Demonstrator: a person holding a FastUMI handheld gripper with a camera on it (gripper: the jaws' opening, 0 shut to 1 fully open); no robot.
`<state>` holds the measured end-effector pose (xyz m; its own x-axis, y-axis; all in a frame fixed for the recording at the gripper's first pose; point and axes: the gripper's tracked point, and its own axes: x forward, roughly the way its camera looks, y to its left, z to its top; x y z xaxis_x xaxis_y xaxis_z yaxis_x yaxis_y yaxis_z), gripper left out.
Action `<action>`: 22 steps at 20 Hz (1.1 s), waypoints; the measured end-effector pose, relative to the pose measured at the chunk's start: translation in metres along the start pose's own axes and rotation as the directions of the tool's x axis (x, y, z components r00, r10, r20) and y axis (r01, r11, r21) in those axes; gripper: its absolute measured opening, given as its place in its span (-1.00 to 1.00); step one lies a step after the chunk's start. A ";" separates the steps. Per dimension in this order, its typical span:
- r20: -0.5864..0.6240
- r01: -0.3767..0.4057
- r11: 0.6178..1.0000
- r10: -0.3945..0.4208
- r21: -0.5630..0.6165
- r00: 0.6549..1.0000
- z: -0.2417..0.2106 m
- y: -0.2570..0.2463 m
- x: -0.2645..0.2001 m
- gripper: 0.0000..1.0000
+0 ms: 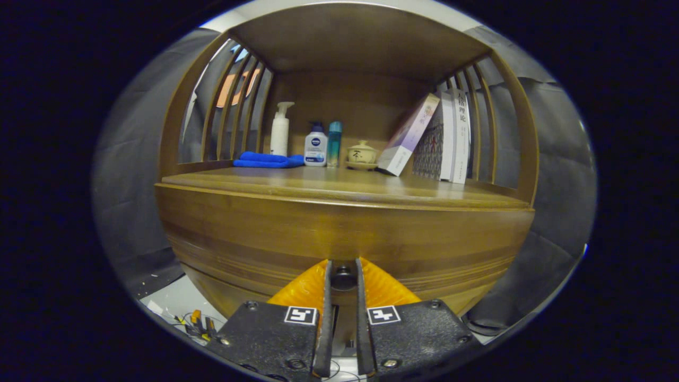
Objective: Pull open the drawer, take out the items inside it, and place them on the countertop above the cabinet.
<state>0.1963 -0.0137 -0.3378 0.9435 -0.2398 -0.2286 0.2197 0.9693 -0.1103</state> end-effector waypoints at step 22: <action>-0.036 -0.053 0.997 0.051 -0.050 0.998 -0.030 -0.005 -0.112 -0.59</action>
<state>0.0817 0.0064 -0.3408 0.9440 -0.1918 -0.2685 0.1568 0.9767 -0.1464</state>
